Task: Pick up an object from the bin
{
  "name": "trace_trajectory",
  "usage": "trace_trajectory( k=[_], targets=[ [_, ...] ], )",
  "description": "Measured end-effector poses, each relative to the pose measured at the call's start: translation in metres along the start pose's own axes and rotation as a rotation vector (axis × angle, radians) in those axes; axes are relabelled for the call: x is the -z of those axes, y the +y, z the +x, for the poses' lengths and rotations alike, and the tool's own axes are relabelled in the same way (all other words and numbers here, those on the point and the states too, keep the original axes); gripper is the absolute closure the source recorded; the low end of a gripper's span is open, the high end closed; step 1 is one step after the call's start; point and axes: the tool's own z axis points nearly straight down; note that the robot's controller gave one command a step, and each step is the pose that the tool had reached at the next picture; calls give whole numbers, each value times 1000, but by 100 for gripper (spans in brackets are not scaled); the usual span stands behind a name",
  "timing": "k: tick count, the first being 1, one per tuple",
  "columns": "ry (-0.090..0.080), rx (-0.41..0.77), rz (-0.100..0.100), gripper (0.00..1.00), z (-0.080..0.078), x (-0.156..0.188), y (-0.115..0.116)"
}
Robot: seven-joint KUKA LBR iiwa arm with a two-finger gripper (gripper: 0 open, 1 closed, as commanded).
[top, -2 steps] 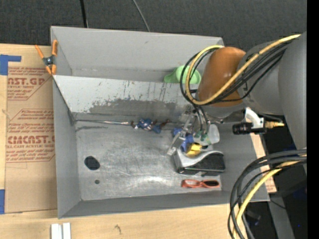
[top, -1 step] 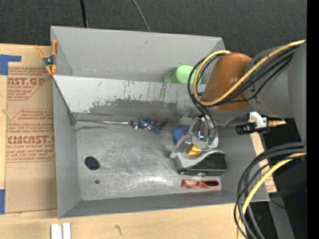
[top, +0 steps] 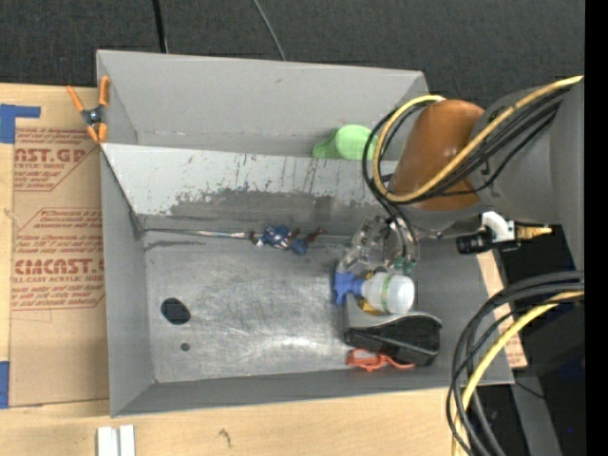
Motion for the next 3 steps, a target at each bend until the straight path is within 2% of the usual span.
trace_trajectory(
  k=[1, 2, 3],
  targets=[
    [10, 0, 5, 0, 3, -3, -2],
    [1, -1, 2, 100, 0, -1, -1],
    [5, -1, 3, 0, 1, -2, -2]
  ],
)
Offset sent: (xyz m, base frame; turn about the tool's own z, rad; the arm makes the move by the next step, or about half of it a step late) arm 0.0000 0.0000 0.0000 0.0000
